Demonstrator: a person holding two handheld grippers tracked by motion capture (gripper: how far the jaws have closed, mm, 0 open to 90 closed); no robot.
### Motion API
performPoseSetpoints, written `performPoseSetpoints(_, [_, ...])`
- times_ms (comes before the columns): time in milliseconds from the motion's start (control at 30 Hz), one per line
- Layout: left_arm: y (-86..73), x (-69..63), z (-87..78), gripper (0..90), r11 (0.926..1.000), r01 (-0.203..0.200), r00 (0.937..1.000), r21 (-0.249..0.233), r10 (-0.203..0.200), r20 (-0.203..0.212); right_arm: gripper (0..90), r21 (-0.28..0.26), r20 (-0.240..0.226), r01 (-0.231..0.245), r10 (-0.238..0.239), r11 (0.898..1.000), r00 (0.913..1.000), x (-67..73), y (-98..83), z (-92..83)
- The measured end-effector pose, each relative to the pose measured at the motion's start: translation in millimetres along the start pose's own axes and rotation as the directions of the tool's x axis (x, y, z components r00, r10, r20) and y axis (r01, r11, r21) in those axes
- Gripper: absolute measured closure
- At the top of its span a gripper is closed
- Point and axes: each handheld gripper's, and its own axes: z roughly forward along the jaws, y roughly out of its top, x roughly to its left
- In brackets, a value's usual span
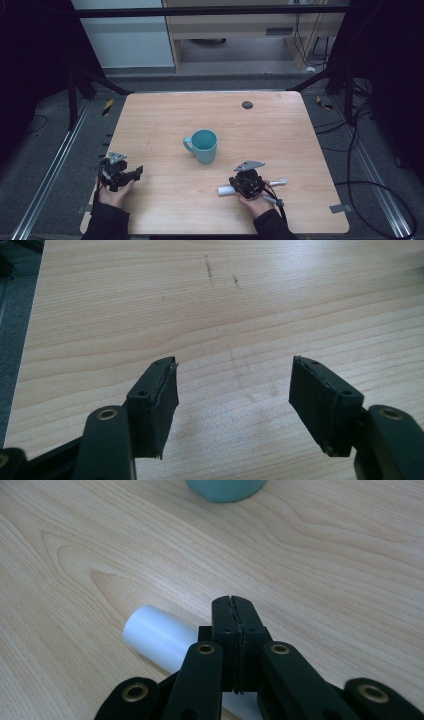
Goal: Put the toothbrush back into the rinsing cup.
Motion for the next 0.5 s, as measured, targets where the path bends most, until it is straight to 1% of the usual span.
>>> performPoseSetpoints(233, [-0.1, -0.1, 0.0, 35.2, 1.0, 0.0, 1.0, 0.001, 0.0, 0.0, 89.4, 0.015, -0.005, 0.004, -0.003, 1.0, 1.0, 0.7, -4.8, -3.9])
performPoseSetpoints(267, [-0.1, -0.1, 0.0, 35.2, 1.0, 0.0, 1.0, 0.002, 0.0, 0.0, 89.3, 0.015, -0.004, 0.01, -0.01, 1.0, 0.9999, 0.4, -5.6, -4.6])
performPoseSetpoints(500, [-0.1, -0.1, 0.2, 35.2, 1.0, 0.0, 1.0, 0.003, 0.0, 0.0, 89.0, 0.017, -0.008, 0.008, -0.008, 1.0, 0.9999, 0.2, -9.5, -10.2])
